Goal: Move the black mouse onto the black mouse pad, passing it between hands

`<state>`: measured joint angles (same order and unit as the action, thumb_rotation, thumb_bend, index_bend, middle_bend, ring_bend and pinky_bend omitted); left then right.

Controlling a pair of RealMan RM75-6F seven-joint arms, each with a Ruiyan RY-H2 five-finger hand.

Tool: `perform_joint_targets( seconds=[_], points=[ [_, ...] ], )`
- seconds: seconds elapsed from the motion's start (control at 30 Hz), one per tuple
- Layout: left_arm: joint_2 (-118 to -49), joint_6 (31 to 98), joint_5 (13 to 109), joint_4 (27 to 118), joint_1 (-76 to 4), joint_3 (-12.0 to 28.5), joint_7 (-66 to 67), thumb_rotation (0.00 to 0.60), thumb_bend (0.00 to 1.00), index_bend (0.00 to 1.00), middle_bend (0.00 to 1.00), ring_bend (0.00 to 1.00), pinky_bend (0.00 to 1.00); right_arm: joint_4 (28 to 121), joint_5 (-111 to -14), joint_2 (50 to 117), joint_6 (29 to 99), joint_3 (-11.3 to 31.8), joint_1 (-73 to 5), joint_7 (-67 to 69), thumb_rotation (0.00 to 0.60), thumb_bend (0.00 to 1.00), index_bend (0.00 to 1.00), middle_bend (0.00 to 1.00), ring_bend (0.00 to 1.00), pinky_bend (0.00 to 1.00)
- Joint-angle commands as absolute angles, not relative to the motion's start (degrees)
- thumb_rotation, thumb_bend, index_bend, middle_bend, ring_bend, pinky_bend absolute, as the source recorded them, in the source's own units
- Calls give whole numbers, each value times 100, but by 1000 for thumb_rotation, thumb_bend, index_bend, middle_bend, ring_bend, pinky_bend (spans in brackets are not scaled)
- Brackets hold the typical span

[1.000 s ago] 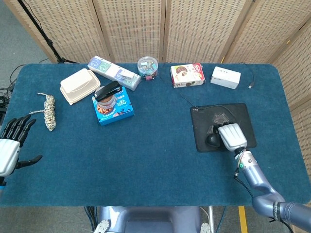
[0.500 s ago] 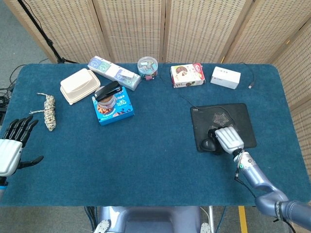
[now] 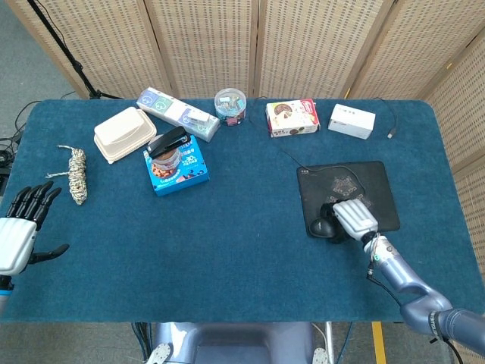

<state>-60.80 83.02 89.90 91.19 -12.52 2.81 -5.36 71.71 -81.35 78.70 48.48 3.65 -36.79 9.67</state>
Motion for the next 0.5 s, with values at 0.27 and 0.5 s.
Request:
perform_joint_targets(
  seconds=[0.27,0.5],
  points=[
    [-6081,8282,8994,9142,-1253,270,-509,600,11,0,0,0,0,7036,-8177,7946,4827,356,-3740,983,600,465,529,498,383,386],
    [-6065,8298,8984,9143,-1240,276,-555,600,11,0,0,0,0,6977,-8129,7944,4803,351,-3731,990,600,463,463,449,357,377]
  ],
)
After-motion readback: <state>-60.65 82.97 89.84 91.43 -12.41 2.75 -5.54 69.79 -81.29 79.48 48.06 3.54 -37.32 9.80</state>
